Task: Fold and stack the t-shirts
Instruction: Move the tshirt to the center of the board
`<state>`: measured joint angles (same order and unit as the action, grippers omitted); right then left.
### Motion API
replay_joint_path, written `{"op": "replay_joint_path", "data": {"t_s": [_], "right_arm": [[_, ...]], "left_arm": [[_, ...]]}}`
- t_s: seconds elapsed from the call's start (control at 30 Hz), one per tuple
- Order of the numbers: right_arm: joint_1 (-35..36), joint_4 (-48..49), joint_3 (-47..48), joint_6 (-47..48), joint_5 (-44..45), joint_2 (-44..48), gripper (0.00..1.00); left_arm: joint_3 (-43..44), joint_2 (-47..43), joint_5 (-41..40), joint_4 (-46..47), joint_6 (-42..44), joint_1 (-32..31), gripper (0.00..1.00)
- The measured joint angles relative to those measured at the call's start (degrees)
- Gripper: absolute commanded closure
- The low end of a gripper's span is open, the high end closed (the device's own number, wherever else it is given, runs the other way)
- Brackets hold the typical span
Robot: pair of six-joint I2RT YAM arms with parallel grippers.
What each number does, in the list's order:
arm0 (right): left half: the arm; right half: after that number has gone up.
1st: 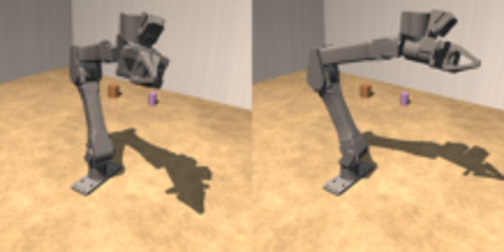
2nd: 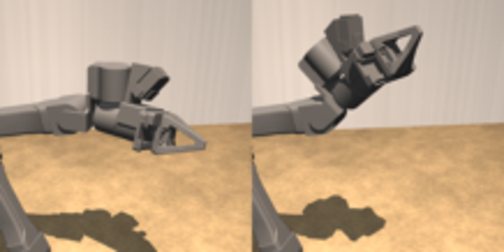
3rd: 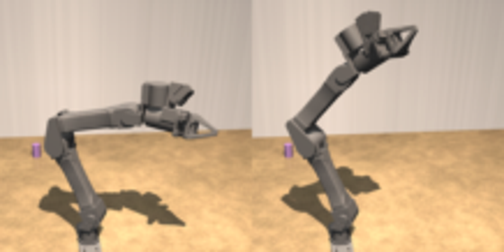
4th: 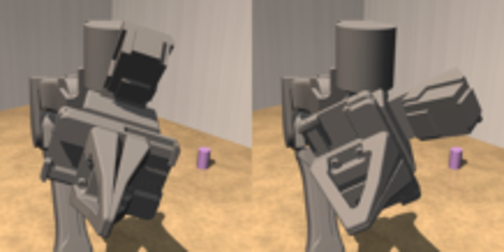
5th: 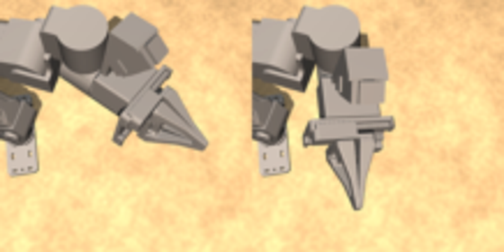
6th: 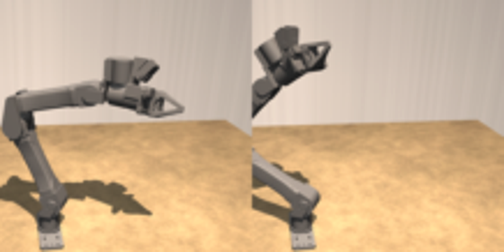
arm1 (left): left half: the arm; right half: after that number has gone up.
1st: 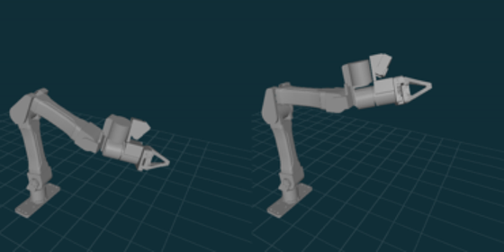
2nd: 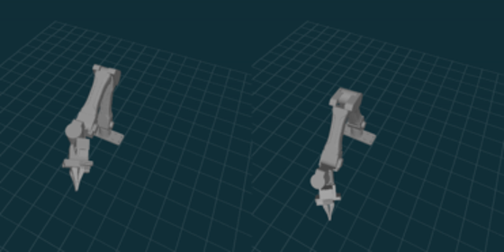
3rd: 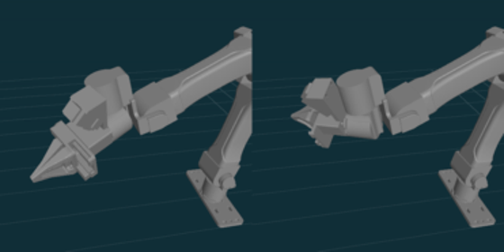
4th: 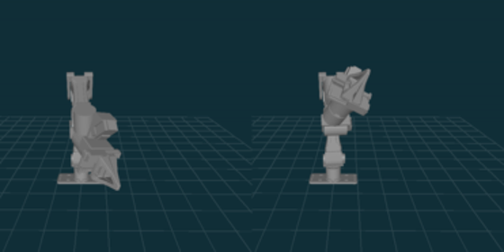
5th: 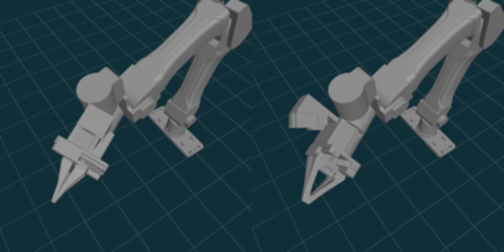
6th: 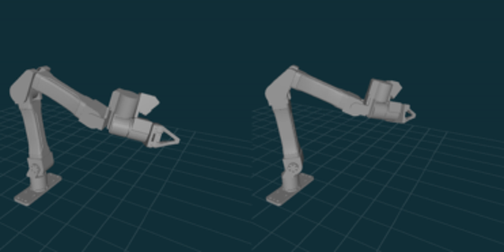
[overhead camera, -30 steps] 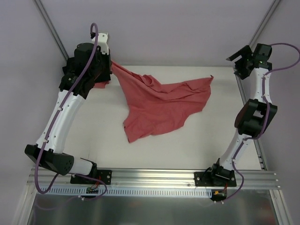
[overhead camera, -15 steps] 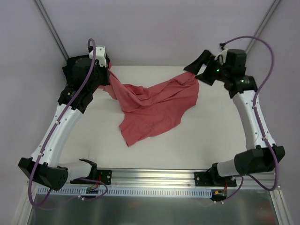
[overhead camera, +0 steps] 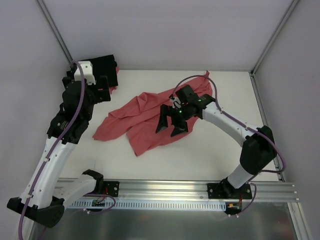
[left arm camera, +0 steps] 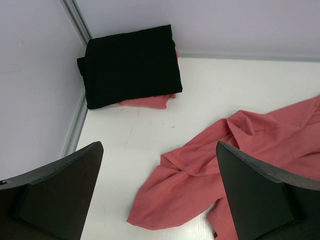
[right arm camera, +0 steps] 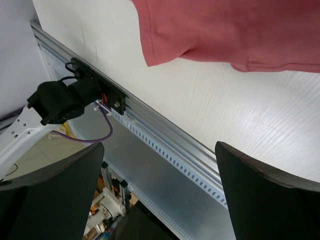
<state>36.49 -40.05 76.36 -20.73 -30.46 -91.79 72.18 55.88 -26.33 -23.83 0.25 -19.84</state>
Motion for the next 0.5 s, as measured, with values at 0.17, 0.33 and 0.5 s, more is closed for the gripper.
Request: {"op": "replay_joint_path", "data": {"t_s": [0.17,0.33,0.5], "right_arm": [[7.63,-0.72,6.97,-0.02,0.22,-7.98,0.0],[14.36,1.2,8.24,-0.83,0.07,-14.6,0.01],[18.16,3.63,8.24,-2.45,0.0,-21.29,0.02]], "left_arm": [[0.22,-3.65,-1.2,-3.37,-2.71,-2.05,0.01],[0.74,-5.25,-1.18,-7.54,-5.53,-3.96,0.01],[2.64,-5.95,-1.2,-10.6,-7.19,-7.37,0.01]]}}
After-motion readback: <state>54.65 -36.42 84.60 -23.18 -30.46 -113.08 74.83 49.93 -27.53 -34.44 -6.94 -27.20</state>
